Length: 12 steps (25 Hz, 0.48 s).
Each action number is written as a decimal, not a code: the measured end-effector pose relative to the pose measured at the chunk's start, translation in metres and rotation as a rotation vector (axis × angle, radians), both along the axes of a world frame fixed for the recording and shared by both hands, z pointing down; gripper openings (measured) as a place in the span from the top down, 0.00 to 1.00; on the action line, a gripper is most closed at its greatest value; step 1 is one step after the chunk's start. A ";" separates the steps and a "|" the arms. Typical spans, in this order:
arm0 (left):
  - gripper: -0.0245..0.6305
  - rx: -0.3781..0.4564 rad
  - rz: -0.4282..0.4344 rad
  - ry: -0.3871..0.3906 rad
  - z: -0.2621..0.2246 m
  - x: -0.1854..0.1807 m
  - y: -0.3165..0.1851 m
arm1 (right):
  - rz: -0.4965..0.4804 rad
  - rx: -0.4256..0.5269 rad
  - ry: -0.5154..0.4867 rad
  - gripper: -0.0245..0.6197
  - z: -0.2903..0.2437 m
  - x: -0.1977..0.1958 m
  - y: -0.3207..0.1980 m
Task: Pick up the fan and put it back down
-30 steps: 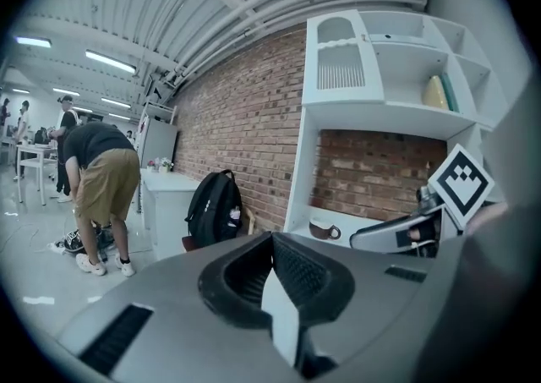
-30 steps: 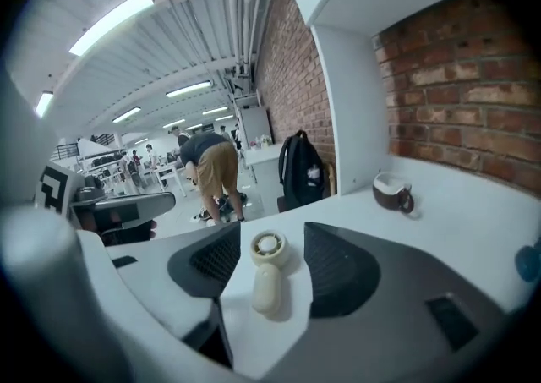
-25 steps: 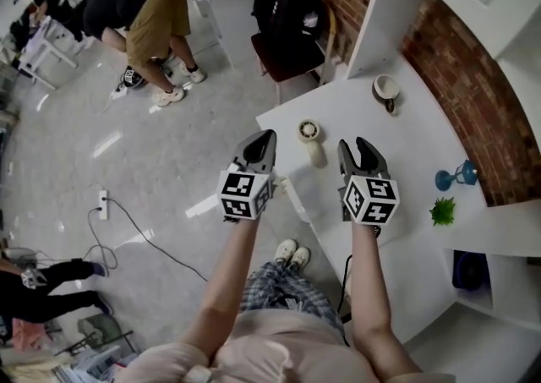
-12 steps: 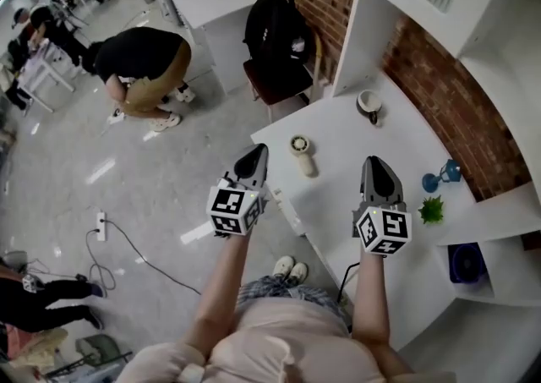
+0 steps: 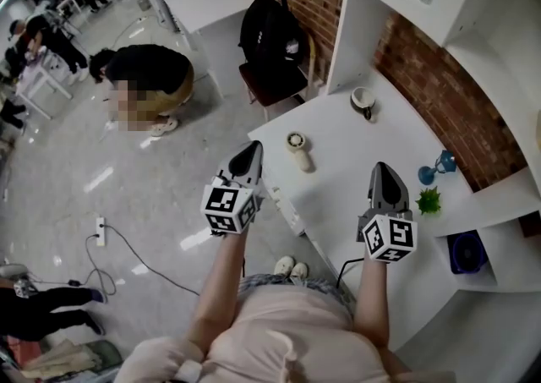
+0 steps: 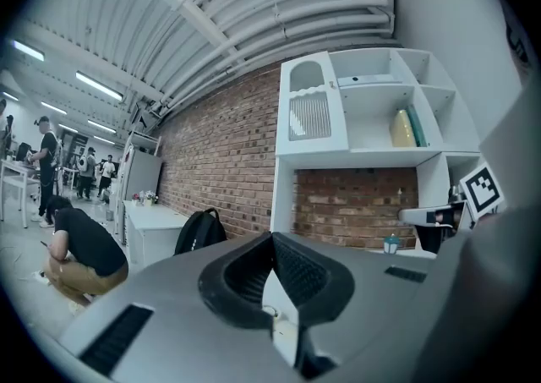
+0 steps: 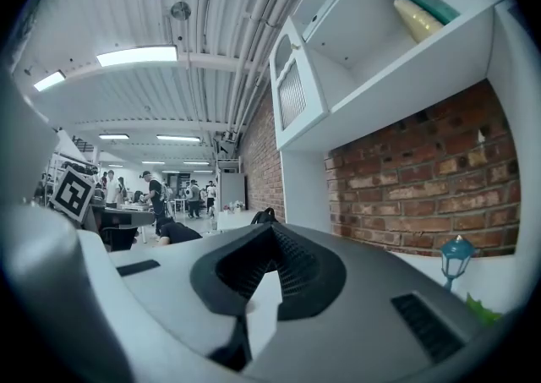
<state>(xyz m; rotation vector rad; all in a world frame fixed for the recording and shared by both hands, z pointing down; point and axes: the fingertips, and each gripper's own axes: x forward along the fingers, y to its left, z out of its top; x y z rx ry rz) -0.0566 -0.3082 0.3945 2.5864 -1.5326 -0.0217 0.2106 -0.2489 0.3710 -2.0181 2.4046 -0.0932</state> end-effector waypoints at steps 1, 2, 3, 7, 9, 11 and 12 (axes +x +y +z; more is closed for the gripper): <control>0.92 -0.001 0.001 0.001 0.000 0.000 0.001 | 0.002 0.002 0.002 0.94 0.000 0.001 0.002; 0.92 -0.002 0.001 0.002 0.000 0.000 0.002 | 0.005 0.004 0.003 0.94 0.000 0.002 0.004; 0.92 -0.002 0.003 0.002 0.000 0.000 0.003 | 0.011 0.005 0.006 0.94 0.000 0.003 0.006; 0.92 -0.001 0.007 0.006 0.000 0.002 0.004 | 0.036 -0.004 0.020 0.94 0.005 0.010 0.011; 0.92 -0.002 0.011 0.007 0.001 0.003 0.004 | 0.044 -0.012 0.026 0.94 0.007 0.012 0.012; 0.92 -0.003 0.016 0.008 0.000 0.005 0.004 | 0.050 -0.017 0.027 0.94 0.007 0.015 0.013; 0.92 -0.003 0.020 0.009 0.000 0.006 0.003 | 0.053 -0.019 0.027 0.94 0.007 0.016 0.014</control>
